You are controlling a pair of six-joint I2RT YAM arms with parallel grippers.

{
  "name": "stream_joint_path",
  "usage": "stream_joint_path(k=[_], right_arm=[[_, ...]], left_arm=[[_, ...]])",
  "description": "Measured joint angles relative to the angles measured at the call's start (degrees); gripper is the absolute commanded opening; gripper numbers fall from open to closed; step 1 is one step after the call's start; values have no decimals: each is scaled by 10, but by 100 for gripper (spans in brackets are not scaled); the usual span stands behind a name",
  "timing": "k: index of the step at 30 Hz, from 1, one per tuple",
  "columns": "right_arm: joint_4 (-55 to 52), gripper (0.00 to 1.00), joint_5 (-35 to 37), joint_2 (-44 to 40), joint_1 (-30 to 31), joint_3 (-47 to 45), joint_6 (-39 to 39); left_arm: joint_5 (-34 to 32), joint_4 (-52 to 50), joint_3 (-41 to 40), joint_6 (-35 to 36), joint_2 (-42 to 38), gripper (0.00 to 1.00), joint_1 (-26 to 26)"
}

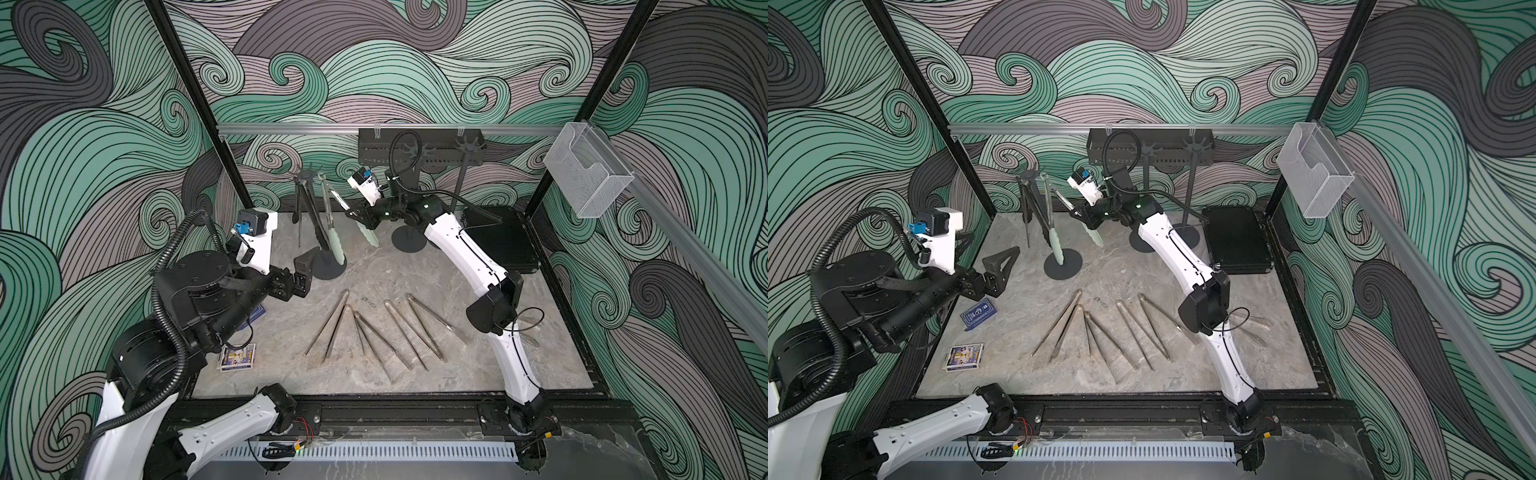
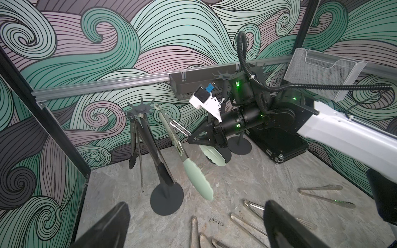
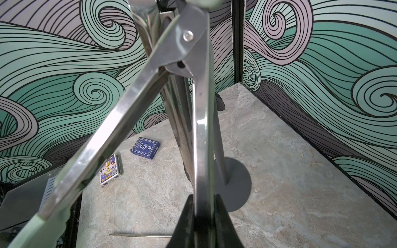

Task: Hang food tongs on kitchen utensil racks
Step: Hang the food tongs on the rack.

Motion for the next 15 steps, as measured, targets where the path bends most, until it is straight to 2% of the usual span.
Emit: stream_joint_path(k=[15], right_arm=[[4, 27, 11, 0, 0, -35, 12]], left_arm=[[4, 11, -11, 4, 0, 97, 0]])
